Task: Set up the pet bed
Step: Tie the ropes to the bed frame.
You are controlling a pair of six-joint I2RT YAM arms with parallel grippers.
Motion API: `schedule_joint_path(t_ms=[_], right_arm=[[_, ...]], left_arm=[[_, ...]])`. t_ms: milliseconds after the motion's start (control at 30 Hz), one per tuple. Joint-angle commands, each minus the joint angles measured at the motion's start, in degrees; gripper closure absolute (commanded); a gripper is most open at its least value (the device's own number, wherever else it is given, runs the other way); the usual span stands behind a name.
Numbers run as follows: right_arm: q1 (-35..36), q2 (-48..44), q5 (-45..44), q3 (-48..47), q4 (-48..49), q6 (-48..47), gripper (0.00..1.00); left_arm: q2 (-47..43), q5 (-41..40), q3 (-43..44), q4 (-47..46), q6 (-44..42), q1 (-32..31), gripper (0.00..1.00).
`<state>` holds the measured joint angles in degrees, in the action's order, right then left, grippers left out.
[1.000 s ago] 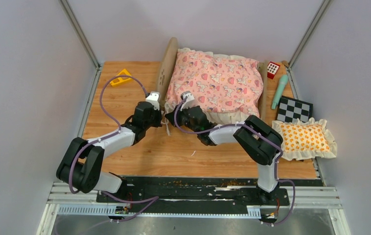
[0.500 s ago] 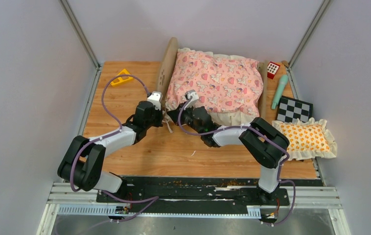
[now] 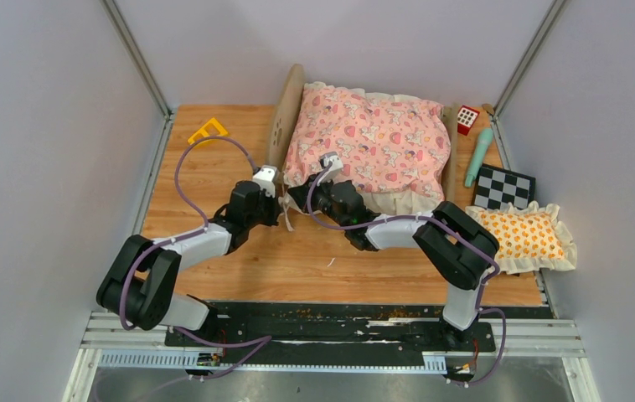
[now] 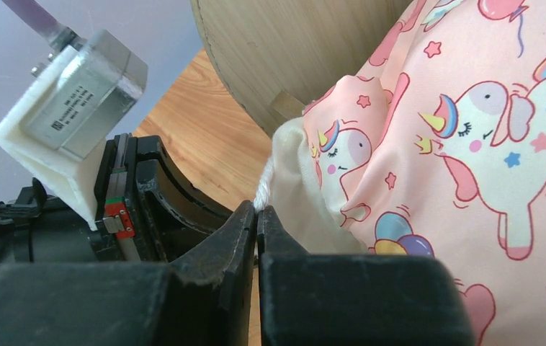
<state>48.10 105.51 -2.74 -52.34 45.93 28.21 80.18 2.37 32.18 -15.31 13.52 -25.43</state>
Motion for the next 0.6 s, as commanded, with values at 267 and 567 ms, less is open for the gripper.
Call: schedule_joint_path(t_ms=[267, 567], right_arm=[[-0.2, -2.4, 1.9, -0.5, 1.3, 0.6, 1.00], [-0.3, -2.4, 3.9, -0.2, 0.9, 0.0, 1.00]], left_arm=[[0.9, 6.1, 2.6, -5.1, -3.3, -1.1, 1.00], [0.9, 9.8, 1.7, -9.4, -4.6, -2.0, 1.00]])
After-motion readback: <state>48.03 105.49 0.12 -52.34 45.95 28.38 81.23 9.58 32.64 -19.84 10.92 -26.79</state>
